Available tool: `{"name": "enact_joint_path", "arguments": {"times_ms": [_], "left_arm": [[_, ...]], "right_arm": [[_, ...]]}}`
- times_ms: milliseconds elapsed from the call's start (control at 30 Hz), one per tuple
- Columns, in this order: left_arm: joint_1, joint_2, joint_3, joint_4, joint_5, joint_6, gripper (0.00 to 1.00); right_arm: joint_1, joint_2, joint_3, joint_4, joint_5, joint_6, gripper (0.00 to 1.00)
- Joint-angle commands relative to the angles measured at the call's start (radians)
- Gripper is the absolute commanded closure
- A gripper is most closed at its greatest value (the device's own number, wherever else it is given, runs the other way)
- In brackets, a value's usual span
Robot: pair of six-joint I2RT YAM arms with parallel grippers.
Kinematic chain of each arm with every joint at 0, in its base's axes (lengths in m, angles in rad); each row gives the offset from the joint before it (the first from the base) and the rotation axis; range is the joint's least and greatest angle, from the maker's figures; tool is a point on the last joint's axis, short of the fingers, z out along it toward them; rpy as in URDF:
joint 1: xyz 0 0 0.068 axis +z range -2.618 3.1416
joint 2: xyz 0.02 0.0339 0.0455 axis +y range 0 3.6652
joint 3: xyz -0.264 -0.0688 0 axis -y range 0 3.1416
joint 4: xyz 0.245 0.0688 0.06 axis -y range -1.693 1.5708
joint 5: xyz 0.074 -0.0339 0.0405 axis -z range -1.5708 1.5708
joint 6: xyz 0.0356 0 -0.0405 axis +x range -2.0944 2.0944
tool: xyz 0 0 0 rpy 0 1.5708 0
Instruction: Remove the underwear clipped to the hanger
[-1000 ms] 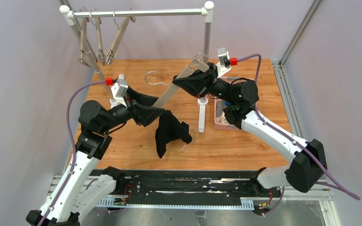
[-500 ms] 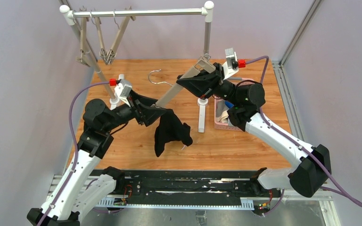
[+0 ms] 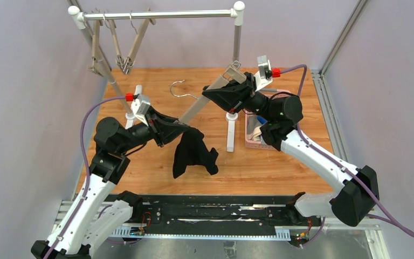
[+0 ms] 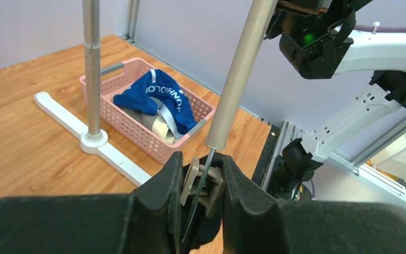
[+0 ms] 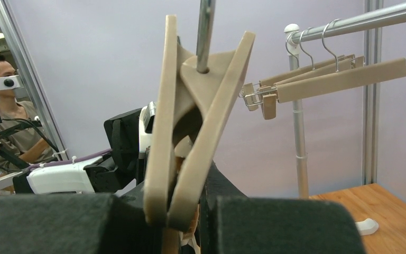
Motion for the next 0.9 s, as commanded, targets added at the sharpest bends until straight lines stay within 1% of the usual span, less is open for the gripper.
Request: {"name": "enact_joint_path", "arguments": {"times_ms": [0, 33, 100, 233, 267, 300, 333, 367, 433, 500, 600, 667, 733, 767, 800, 833, 867], "left_arm": [[-0.006, -0.024, 0.030, 0.023, -0.013, 0.005, 0.98], [-0.006, -0.028, 0.039, 0.010, -0.014, 0.013, 0.97], [-0.006, -0.035, 0.059, -0.022, -0.013, 0.037, 1.00], [-0.006, -0.040, 0.086, -0.078, 0.008, 0.060, 1.00], [-0.006, -0.038, 0.092, -0.091, 0.011, 0.060, 0.95], [-0.005, -0.034, 0.094, -0.100, 0.019, 0.062, 0.81], [-0.005, -0.031, 0.093, -0.101, 0.033, 0.064, 0.70], [-0.006, -0.030, 0.088, -0.093, 0.050, 0.059, 0.66], [-0.006, -0.034, 0.061, -0.060, 0.062, 0.034, 0.58], [-0.006, -0.041, 0.032, -0.007, 0.067, 0.003, 0.53], [-0.006, -0.044, 0.005, 0.054, 0.077, -0.032, 0.49], [-0.006, -0.043, -0.004, 0.065, 0.077, -0.037, 0.49], [-0.006, -0.041, -0.013, 0.072, 0.086, -0.037, 0.53], [-0.005, -0.041, -0.017, 0.077, 0.091, -0.036, 0.60], [-0.006, -0.041, -0.021, 0.084, 0.096, -0.035, 0.74], [-0.006, -0.041, -0.023, 0.083, 0.096, -0.036, 0.90], [-0.005, -0.043, -0.023, 0.075, 0.086, -0.034, 0.99]], "right_arm": [[0.003, -0.027, -0.015, 0.033, 0.011, -0.006, 1.00], [0.002, -0.028, -0.015, 0.030, 0.012, -0.007, 1.00], [0.002, -0.030, -0.016, 0.026, 0.014, -0.011, 0.99], [0.000, -0.030, -0.016, 0.026, 0.016, -0.009, 0.99], [0.001, -0.029, -0.013, 0.028, 0.014, -0.007, 0.99], [0.001, -0.027, -0.012, 0.029, 0.013, -0.004, 0.99], [0.001, -0.025, -0.009, 0.032, 0.010, -0.001, 0.99], [0.000, -0.024, -0.007, 0.033, 0.008, 0.001, 0.99], [0.000, -0.025, -0.006, 0.034, 0.005, 0.003, 0.99], [0.001, -0.027, -0.006, 0.031, 0.003, 0.003, 0.99], [0.000, -0.030, -0.001, 0.022, 0.000, 0.001, 1.00], [0.000, -0.030, 0.003, 0.019, 0.000, 0.000, 0.99], [0.001, -0.030, 0.007, 0.016, -0.002, 0.000, 0.99], [0.000, -0.030, 0.010, 0.014, -0.001, 0.000, 0.99], [0.001, -0.029, 0.011, 0.014, -0.002, 0.000, 0.99], [0.001, -0.029, 0.014, 0.015, -0.001, 0.001, 0.99], [0.001, -0.027, 0.015, 0.013, -0.003, 0.003, 1.00]]}}
